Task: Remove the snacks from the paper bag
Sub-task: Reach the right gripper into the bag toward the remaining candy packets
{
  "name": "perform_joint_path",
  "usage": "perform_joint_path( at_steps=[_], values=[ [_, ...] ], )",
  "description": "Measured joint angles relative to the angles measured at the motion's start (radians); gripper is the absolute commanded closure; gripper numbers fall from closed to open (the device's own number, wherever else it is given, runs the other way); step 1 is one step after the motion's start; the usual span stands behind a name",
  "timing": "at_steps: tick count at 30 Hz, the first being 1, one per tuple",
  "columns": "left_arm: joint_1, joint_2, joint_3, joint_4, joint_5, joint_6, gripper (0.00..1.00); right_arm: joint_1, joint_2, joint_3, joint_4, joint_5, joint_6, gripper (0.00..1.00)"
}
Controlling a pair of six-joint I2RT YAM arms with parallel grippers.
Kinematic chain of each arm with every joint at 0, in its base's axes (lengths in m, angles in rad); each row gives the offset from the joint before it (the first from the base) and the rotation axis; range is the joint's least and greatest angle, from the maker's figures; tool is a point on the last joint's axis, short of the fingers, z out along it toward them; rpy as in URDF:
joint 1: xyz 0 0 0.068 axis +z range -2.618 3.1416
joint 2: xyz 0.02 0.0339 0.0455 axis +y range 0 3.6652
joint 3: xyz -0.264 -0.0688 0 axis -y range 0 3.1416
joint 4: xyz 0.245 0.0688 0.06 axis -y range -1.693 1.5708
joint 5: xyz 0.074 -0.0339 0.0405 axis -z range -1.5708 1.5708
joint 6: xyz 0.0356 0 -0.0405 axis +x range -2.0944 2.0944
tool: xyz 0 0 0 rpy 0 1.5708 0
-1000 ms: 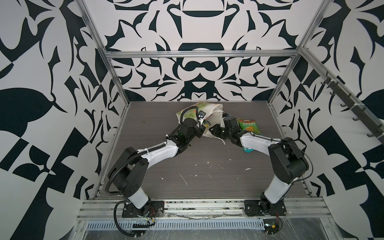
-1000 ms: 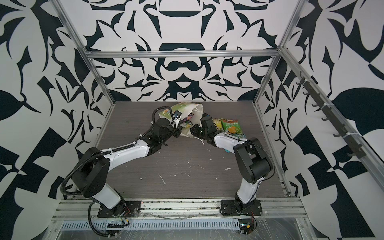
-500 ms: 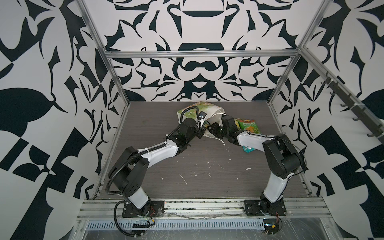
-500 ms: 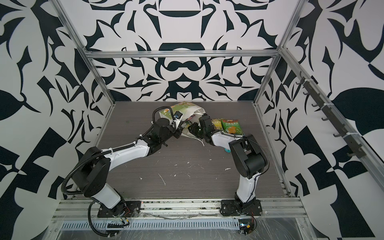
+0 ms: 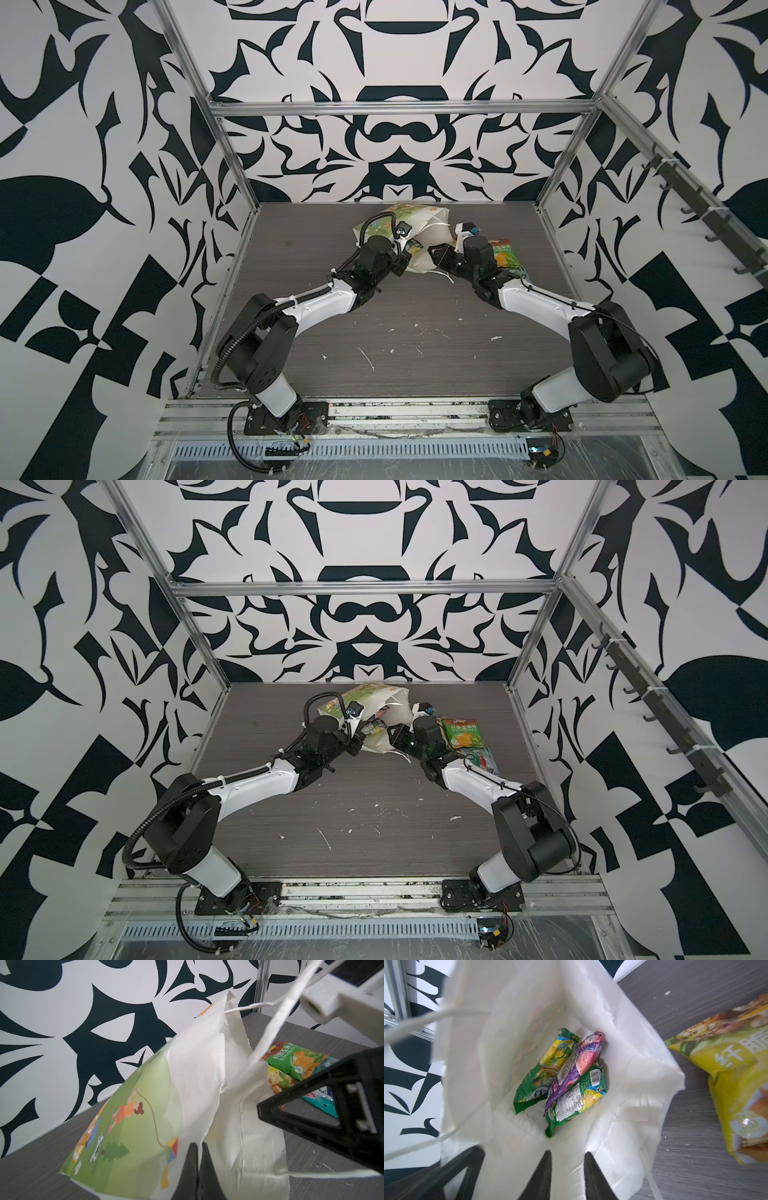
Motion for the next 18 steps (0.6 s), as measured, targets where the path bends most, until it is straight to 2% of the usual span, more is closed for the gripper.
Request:
perform_joint_path(
  at_steps=[3, 10, 18],
  values=[
    [0.000, 0.000, 0.000, 0.000, 0.000, 0.000, 1.00, 0.005, 0.002, 0.022, -0.028, -0.004, -0.024, 0.83],
    [0.000, 0.011, 0.000, 0.011, 0.001, -0.015, 1.00, 0.029, 0.076, 0.116, -0.053, 0.010, -0.031, 0.96],
    [0.000, 0.024, 0.011, 0.014, -0.010, -0.031, 1.00, 0.058, 0.157, 0.111, -0.022, 0.044, -0.014, 1.00]
  ],
)
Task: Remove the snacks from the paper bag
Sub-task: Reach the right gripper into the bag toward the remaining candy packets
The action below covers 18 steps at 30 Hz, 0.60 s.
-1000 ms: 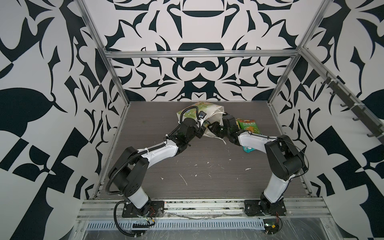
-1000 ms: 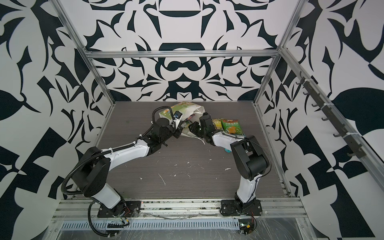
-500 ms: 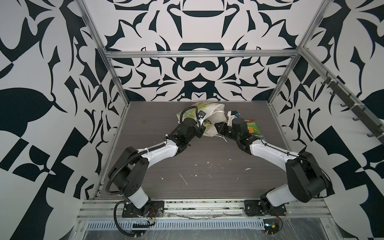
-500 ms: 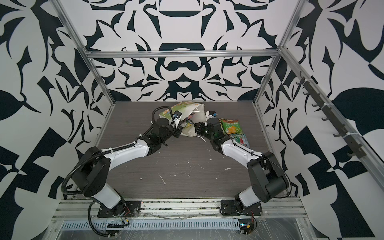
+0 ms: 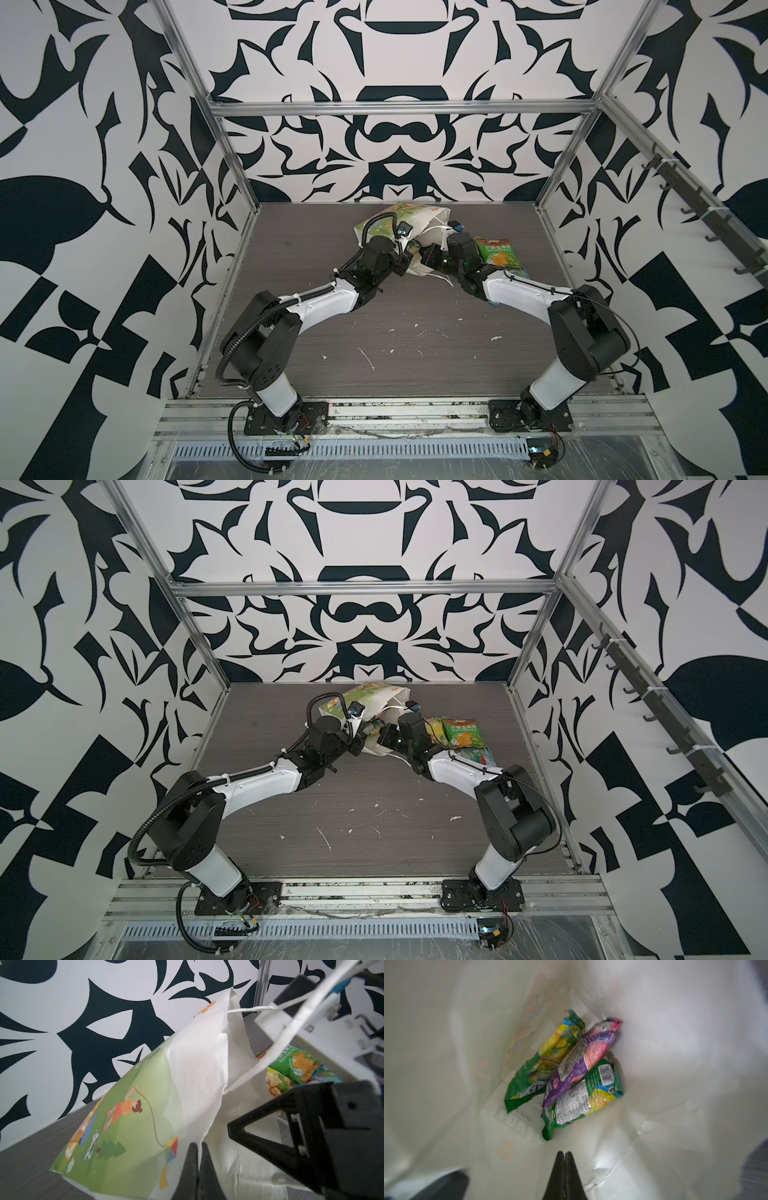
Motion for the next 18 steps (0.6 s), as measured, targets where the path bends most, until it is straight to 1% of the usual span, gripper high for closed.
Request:
perform_joint_path(
  at_steps=[9, 15, 18],
  values=[
    [0.000, 0.000, 0.002, 0.000, -0.006, -0.013, 1.00, 0.005, 0.070, 0.004, 0.047, -0.008, 0.013, 0.99],
    [0.000, -0.002, -0.008, 0.015, 0.008, -0.011, 1.00, 0.005, 0.166, 0.115, 0.024, -0.013, 0.019, 0.93],
    [0.000, -0.004, -0.019, 0.018, 0.014, -0.009, 1.00, 0.004, 0.211, 0.194, -0.013, -0.005, 0.031, 0.88]
  ],
)
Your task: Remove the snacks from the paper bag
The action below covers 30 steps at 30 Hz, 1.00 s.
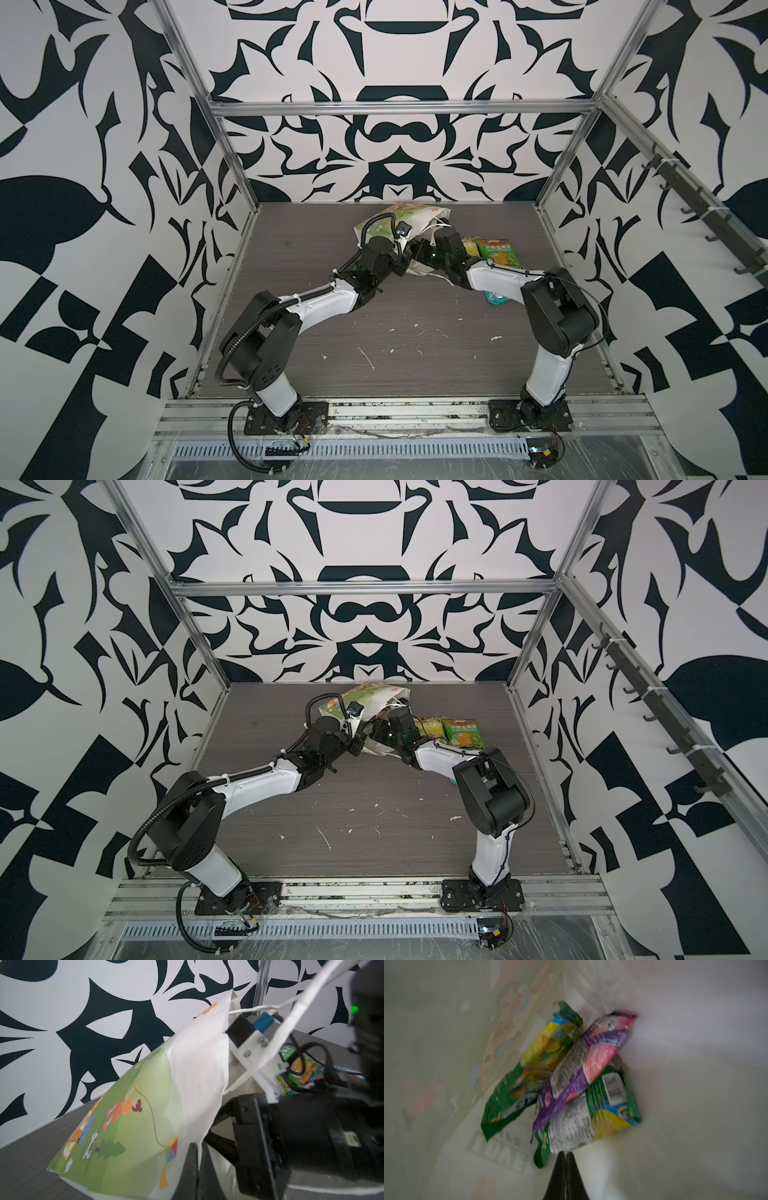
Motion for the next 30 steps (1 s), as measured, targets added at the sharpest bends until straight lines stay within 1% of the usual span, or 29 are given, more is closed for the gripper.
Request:
perform_joint_path(
  at_steps=[3, 6, 12, 16, 24, 26, 30],
  values=[
    [0.000, -0.002, -0.006, 0.003, 0.006, 0.002, 1.00, -0.005, 0.055, 0.073, -0.007, 0.000, 0.031, 0.82],
    [0.000, -0.003, -0.006, 0.005, 0.010, 0.004, 1.00, -0.011, 0.098, 0.099, -0.010, 0.003, 0.069, 0.76],
    [0.000, -0.004, -0.007, 0.005, 0.019, 0.004, 1.00, -0.015, 0.156, 0.135, -0.067, 0.040, 0.111, 0.73],
    [-0.001, -0.004, -0.008, 0.006, 0.020, 0.004, 1.00, -0.019, 0.158, 0.156, -0.083, 0.062, 0.124, 0.69],
    [0.000, -0.004, -0.008, 0.005, 0.035, 0.003, 1.00, -0.037, 0.214, 0.219, -0.082, 0.067, 0.150, 0.68],
    [0.000, -0.004, -0.008, 0.005, 0.035, 0.003, 1.00, -0.037, 0.228, 0.236, -0.081, 0.069, 0.161, 0.69],
    [0.003, -0.004, -0.008, 0.006, 0.036, 0.003, 1.00, -0.036, 0.256, 0.270, -0.068, 0.071, 0.187, 0.79]
  ],
)
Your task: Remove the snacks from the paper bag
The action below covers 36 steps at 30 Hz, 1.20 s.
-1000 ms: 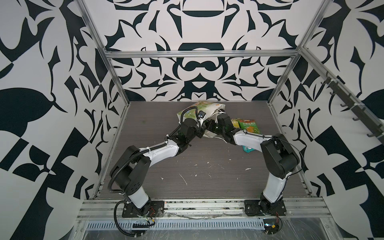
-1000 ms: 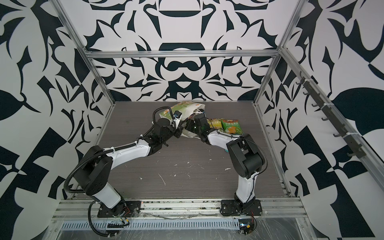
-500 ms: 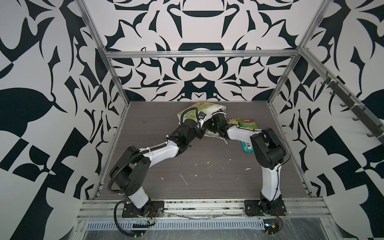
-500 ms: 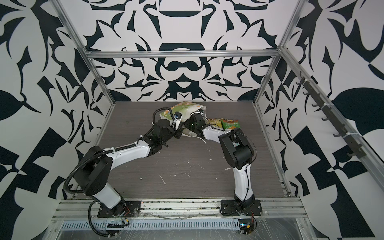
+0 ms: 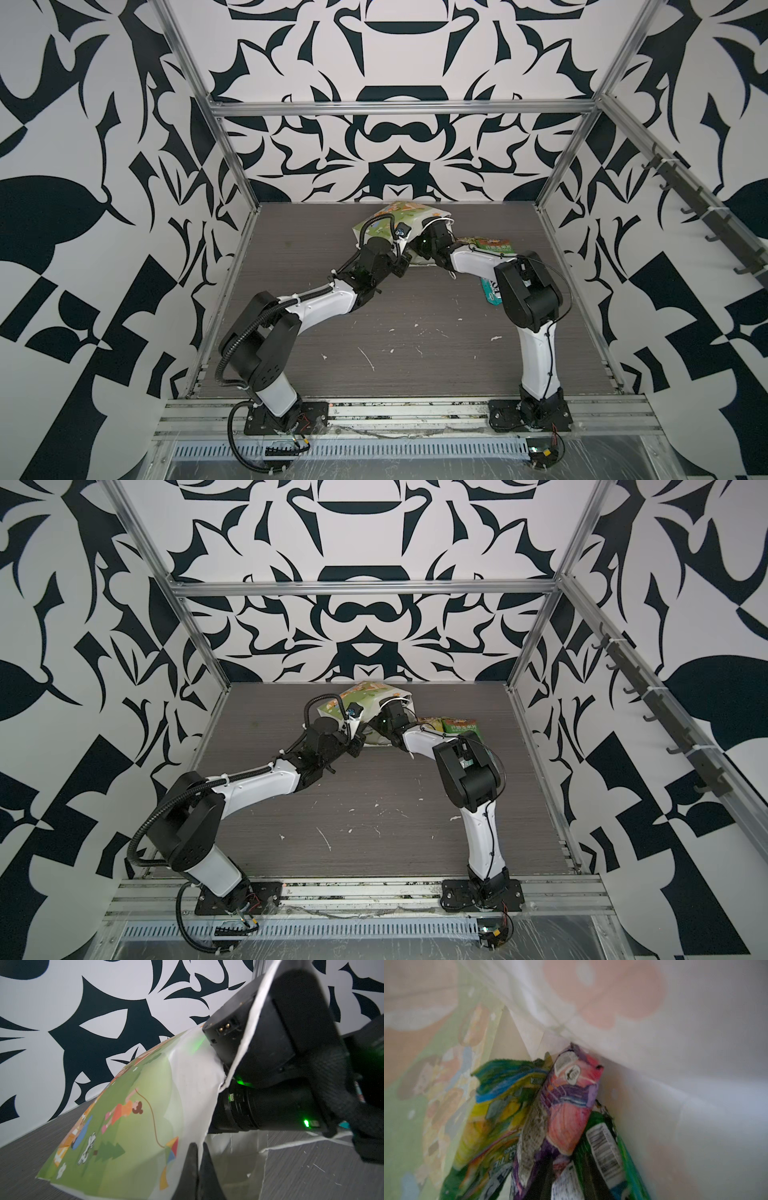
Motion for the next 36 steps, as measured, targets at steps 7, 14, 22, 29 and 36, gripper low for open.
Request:
perform_joint_path(
  at_steps=[7, 14, 22, 29, 36],
  values=[
    [0.005, 0.000, 0.000, -0.001, -0.002, -0.004, 1.00, 0.003, 0.039, 0.049, 0.003, 0.010, 0.020, 0.95],
    [0.005, 0.000, 0.000, -0.001, -0.003, -0.006, 1.00, 0.004, 0.039, 0.052, -0.003, 0.014, 0.016, 1.00],
    [0.002, 0.000, -0.013, 0.003, -0.013, -0.007, 1.00, 0.003, -0.048, -0.038, -0.027, 0.002, -0.006, 1.00],
    [0.000, 0.000, -0.013, 0.007, -0.032, -0.007, 1.00, 0.002, -0.193, -0.154, -0.024, -0.001, -0.022, 1.00],
    [0.000, 0.000, -0.013, 0.007, -0.042, -0.007, 1.00, -0.002, -0.287, -0.241, -0.023, 0.000, -0.030, 0.98]
  ],
)
